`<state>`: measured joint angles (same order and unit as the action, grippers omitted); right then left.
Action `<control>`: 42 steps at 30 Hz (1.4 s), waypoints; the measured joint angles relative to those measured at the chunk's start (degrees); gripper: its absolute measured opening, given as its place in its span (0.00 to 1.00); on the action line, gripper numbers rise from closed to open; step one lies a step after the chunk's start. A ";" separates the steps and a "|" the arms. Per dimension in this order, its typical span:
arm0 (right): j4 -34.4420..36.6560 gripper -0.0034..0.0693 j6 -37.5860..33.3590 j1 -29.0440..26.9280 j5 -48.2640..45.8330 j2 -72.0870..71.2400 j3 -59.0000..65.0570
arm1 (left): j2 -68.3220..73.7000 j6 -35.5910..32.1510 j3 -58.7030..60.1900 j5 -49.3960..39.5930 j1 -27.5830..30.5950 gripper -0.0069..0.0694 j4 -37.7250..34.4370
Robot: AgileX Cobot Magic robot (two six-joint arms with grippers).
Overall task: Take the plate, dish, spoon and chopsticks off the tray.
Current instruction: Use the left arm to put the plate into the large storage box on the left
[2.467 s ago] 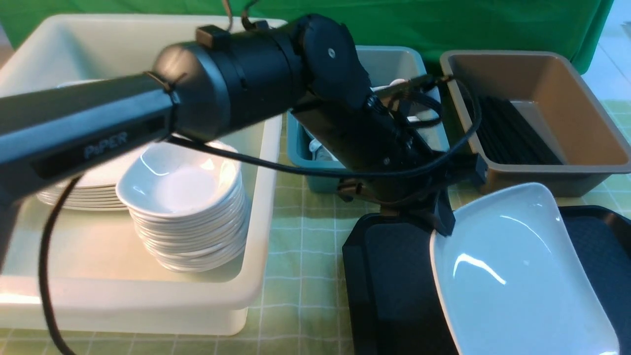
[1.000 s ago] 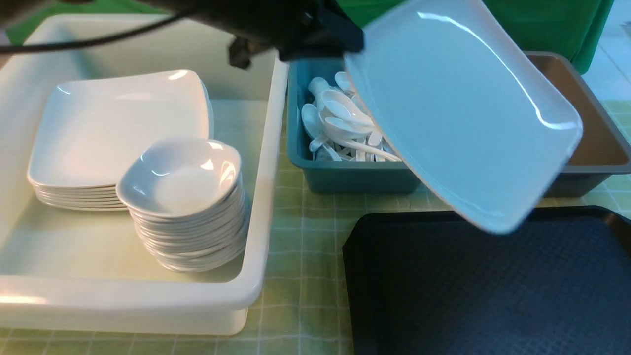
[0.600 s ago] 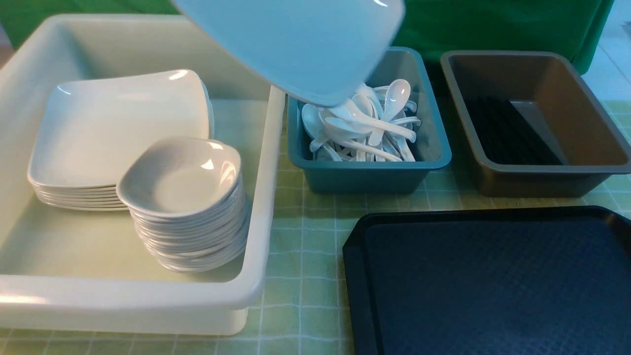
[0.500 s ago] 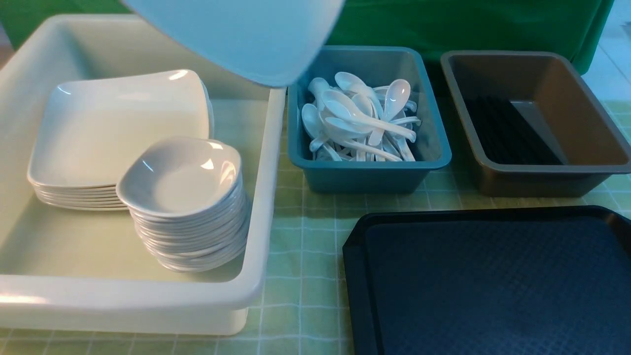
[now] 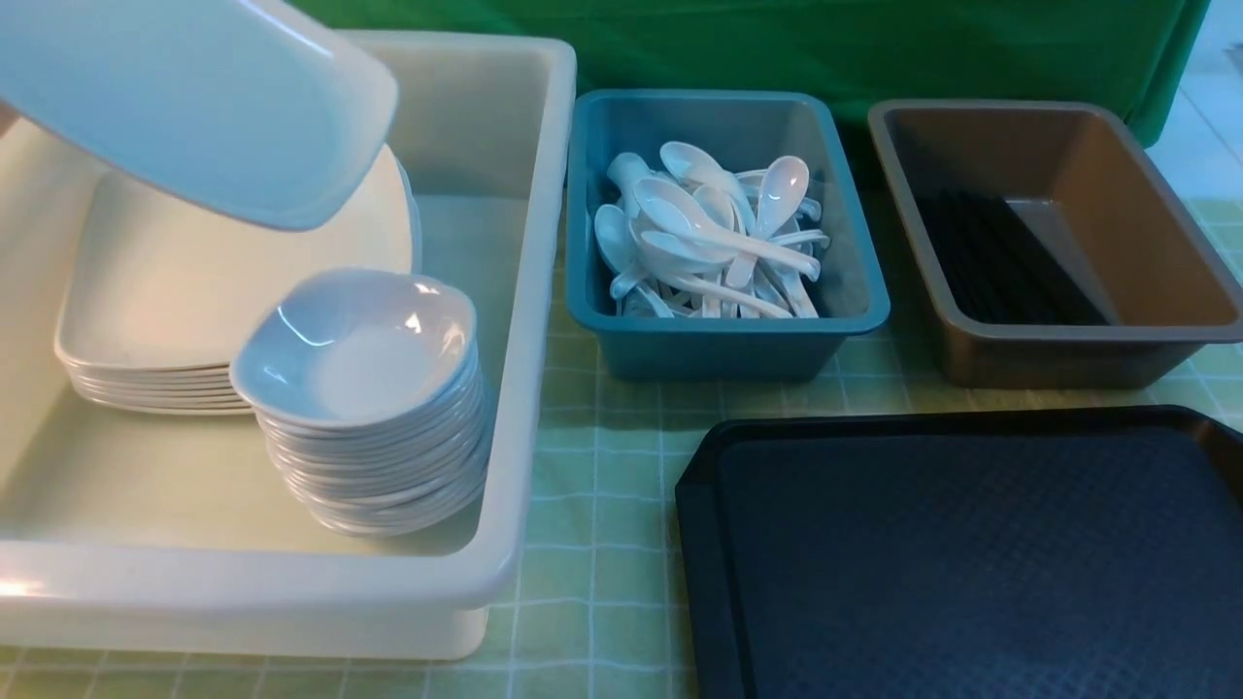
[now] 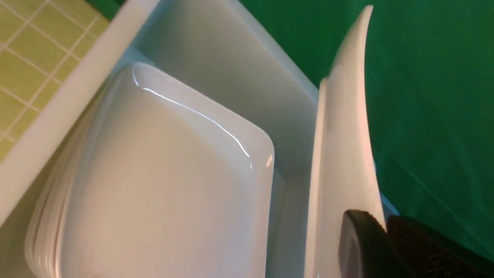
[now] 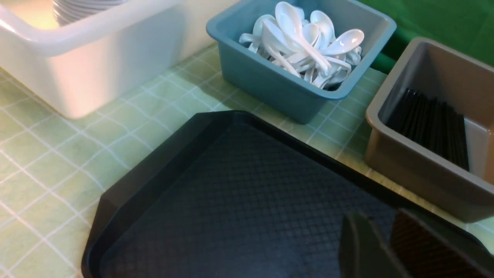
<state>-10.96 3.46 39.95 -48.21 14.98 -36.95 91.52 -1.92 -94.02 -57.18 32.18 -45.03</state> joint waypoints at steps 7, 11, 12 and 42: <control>0.00 0.21 1.03 0.00 0.01 0.00 0.00 | 5.18 0.06 0.00 3.46 0.00 0.11 0.07; 0.00 0.21 1.43 0.00 -0.05 0.00 0.00 | 6.57 0.06 0.00 6.03 0.00 0.11 0.17; 0.00 0.21 1.43 0.00 -0.05 0.00 0.00 | 6.70 0.06 0.00 6.42 0.00 0.11 0.17; -0.05 0.21 4.50 0.00 3.76 0.00 0.00 | 7.46 3.07 13.05 10.20 -1.53 0.11 3.97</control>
<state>-11.01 7.96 39.95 -44.45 14.98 -36.95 98.98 1.15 -80.97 -46.98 30.65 -41.06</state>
